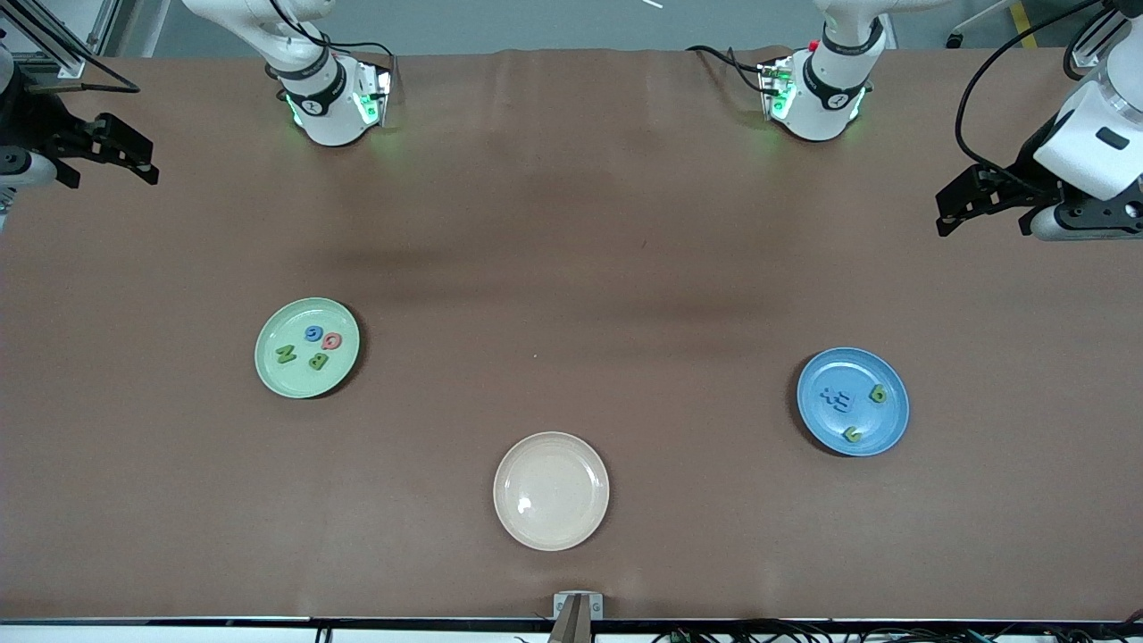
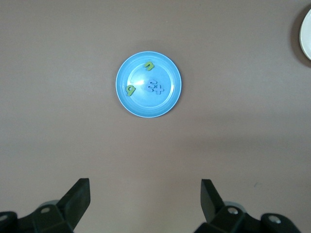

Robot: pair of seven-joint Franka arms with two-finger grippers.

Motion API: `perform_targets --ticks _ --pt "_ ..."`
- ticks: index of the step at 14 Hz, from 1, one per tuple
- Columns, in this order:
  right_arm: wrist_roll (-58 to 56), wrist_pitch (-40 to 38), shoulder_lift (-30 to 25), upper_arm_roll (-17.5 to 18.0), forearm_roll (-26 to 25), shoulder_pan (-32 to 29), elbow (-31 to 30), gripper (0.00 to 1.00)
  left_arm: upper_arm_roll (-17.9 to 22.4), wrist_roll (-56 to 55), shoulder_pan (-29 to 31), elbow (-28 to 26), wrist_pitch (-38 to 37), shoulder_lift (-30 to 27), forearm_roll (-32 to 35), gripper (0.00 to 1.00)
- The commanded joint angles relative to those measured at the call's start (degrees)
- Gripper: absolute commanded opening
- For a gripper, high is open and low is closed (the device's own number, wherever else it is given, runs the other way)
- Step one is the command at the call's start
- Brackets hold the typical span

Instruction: Sort upper and lower case letters into plates

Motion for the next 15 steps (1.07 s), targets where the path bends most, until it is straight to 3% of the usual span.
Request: perform_targets --ticks 1,5,15 --pt "-0.14 1.20 -0.72 -0.50 1.51 1.00 -0.03 1.00 -0.11 0.17 0.26 1.23 -0.64 -0.12 1.16 1.00" --pt "0.39 -0.20 6.21 -0.50 1.78 1.00 8.48 1.00 -0.03 0.17 0.26 1.50 -0.64 0.15 1.51 1.00" --pt "0.39 1.03 7.54 -0.41 1.69 1.00 8.32 1.00 -0.11 0.26 0.52 1.50 -1.43 0.23 1.51 1.00"
